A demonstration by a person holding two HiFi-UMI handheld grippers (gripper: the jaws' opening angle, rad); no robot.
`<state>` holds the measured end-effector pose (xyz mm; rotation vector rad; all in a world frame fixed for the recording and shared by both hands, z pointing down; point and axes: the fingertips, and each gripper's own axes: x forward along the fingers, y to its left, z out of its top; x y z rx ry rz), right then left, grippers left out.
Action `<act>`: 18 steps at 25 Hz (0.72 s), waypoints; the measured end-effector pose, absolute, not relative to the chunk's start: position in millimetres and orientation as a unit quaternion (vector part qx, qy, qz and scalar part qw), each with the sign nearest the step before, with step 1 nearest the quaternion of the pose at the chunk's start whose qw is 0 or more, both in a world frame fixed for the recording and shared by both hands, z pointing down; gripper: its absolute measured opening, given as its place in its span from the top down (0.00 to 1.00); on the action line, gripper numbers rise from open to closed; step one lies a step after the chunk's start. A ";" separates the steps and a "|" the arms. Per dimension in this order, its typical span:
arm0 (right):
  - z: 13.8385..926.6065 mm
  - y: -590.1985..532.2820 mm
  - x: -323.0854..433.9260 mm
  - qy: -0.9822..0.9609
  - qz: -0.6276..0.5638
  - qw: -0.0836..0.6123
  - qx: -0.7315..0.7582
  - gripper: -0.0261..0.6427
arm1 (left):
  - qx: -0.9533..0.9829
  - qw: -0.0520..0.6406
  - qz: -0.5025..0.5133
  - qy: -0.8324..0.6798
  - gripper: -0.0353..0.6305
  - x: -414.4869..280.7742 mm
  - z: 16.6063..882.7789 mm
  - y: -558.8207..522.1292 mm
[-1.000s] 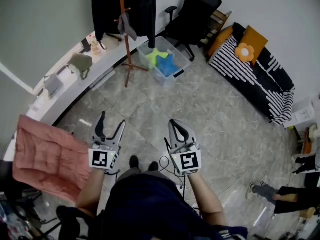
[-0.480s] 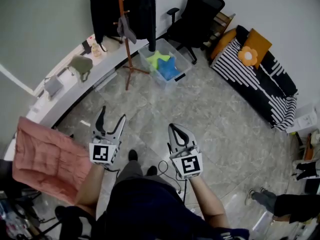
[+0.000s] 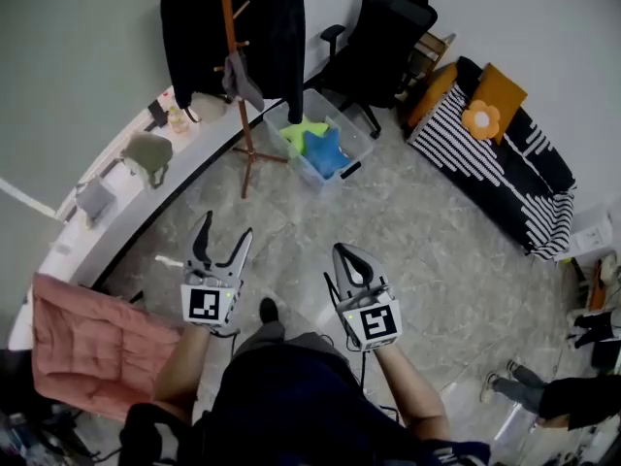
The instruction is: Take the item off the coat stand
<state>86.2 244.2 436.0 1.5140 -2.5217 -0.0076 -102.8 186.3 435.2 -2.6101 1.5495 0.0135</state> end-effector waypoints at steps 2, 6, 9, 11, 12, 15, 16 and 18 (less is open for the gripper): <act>433.6 217.1 85.2 -0.850 -0.001 0.100 0.517 0.93 | -0.862 0.048 -0.004 0.505 0.46 -103.8 436.8 158.6; 435.3 162.5 83.4 -0.851 -0.004 0.107 0.515 0.93 | -0.861 0.054 -0.010 0.505 0.46 -104.7 436.2 99.9; 438.6 121.6 87.7 -0.858 -0.007 0.109 0.502 0.93 | -0.853 0.057 -0.015 0.518 0.46 -102.9 437.2 56.7; 439.0 93.9 93.0 -0.864 -0.009 0.104 0.493 0.93 | -0.847 0.061 -0.019 0.527 0.46 -99.1 438.0 29.2; 439.5 80.2 95.4 -0.867 -0.010 0.103 0.488 0.93 | -0.844 0.062 -0.022 0.533 0.46 -97.6 439.1 15.7; 439.7 39.3 102.5 -0.876 -0.011 0.105 0.470 0.93 | -0.831 0.059 -0.023 0.553 0.46 -94.6 438.1 -29.0; 439.6 26.6 103.8 -0.879 -0.011 0.107 0.465 0.93 | -0.828 0.058 -0.022 0.558 0.46 -94.2 437.4 -44.6; 441.4 2.3 102.4 -0.883 -0.013 0.114 0.455 0.93 | -0.823 0.058 -0.023 0.565 0.46 -95.7 438.7 -76.5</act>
